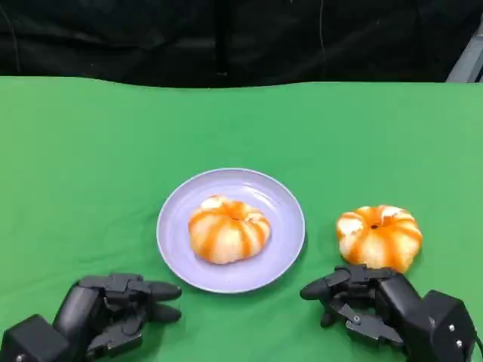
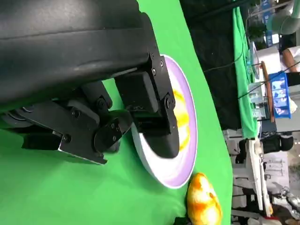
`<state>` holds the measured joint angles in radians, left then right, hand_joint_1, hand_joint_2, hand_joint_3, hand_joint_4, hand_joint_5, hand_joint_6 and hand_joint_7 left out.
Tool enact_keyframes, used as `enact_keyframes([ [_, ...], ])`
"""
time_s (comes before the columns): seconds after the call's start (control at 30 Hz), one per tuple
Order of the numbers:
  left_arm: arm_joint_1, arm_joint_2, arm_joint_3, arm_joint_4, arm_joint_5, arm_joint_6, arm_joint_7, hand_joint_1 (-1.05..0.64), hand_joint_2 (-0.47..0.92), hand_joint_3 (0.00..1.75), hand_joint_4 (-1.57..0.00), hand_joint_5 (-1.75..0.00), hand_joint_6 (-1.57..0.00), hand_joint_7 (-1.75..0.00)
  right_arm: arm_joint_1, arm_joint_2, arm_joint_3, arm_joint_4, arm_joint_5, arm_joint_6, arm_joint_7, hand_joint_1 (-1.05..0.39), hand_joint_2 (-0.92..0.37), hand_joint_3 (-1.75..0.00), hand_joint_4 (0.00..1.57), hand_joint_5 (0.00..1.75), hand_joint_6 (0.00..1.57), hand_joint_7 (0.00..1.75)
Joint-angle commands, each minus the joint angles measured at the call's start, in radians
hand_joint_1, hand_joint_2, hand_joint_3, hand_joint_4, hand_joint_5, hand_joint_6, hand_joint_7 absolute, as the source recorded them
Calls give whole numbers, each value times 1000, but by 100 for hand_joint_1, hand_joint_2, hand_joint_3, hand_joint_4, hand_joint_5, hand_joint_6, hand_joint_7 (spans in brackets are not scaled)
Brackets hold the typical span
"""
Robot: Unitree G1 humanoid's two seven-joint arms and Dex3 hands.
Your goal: Grasp the bread from the table and place it into the plate.
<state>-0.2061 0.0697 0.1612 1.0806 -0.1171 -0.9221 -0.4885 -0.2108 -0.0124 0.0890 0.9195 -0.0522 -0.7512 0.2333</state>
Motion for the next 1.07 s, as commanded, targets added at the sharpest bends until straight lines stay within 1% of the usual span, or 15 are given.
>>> enact_keyframes([
  [0.03, 11, 18, -4, 1, 4, -14, 4, 6, 52, 115, -98, -129, -107, -99, 22, -18, -6, 12, 1, 23, 11, -2, -92, -41, 76, 132, 106, 46],
  [0.07, 12, 19, -5, -1, 5, -12, 7, 6, 52, 115, -97, -132, -104, -106, 21, -17, -7, 13, 3, 23, 13, -1, -92, -41, 76, 132, 105, 46],
  [0.1, 12, 19, -6, -2, 4, -10, 8, 6, 52, 116, -95, -140, -100, -116, 21, -17, -7, 13, 4, 24, 14, -2, -92, -41, 76, 132, 105, 46],
  [0.17, 13, 21, -9, -2, 12, -15, 19, 4, 51, 118, -92, -148, -95, -125, 22, -19, -7, 10, 1, 24, 11, -2, -92, -41, 75, 132, 105, 46],
  [0.23, 13, 22, -12, -4, 19, -19, 26, 3, 50, 121, -92, -152, -93, -130, 22, -21, -6, 11, -3, 23, 7, -2, -92, -41, 76, 132, 105, 46],
  [0.43, 19, 22, -17, -10, 19, -18, 23, 1, 51, 123, -89, -156, -91, -133, 26, -23, -4, 8, -9, 20, 3, -3, -92, -41, 76, 131, 105, 47],
  [0.63, 28, 22, -29, -17, 23, -25, 29, 1, 49, 125, -87, -159, -90, -134, 36, -24, -4, -11, -1, 32, 14, -2, -92, -41, 76, 130, 104, 47],
  [1.07, 34, 22, -33, -25, 17, -19, 25, 1, 47, 128, -88, -159, -91, -131, 49, -28, -5, -34, -3, 41, 13, -3, -92, -40, 77, 126, 104, 48],
])
